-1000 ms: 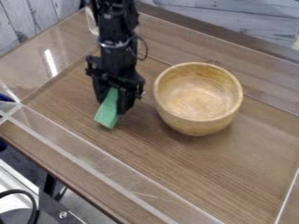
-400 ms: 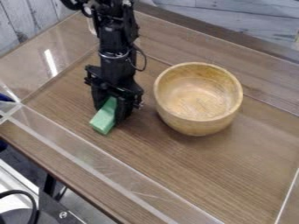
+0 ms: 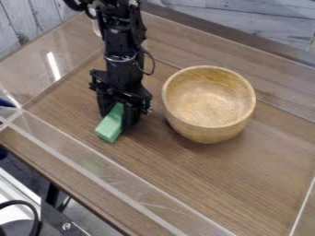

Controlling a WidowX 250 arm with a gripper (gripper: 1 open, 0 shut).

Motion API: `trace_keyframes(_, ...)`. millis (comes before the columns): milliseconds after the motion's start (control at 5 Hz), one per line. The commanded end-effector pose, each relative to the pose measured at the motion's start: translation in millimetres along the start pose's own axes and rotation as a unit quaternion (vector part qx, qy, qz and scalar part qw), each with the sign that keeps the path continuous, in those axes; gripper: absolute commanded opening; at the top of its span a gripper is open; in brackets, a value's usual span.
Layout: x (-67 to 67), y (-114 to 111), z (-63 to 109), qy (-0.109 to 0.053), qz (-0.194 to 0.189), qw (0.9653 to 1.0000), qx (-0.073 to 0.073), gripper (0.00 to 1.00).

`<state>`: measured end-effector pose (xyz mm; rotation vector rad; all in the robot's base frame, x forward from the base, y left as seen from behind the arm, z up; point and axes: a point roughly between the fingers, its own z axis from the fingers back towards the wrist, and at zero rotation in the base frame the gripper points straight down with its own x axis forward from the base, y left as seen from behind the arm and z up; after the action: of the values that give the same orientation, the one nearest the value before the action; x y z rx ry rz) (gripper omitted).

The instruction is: Remove the green block from inside the brown bowl and put it on the table

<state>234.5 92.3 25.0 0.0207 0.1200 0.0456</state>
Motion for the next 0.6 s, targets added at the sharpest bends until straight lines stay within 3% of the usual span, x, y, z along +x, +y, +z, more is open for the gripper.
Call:
trace_keyframes(0, 4.6, 2.5, 9.5, -0.017, 0.013, 0.9998, 0.0, 0.0)
trace_keyframes(400, 5.3, 1.0, 15.3, -0.019, 0.021, 0.9996, -0.008, 0.0)
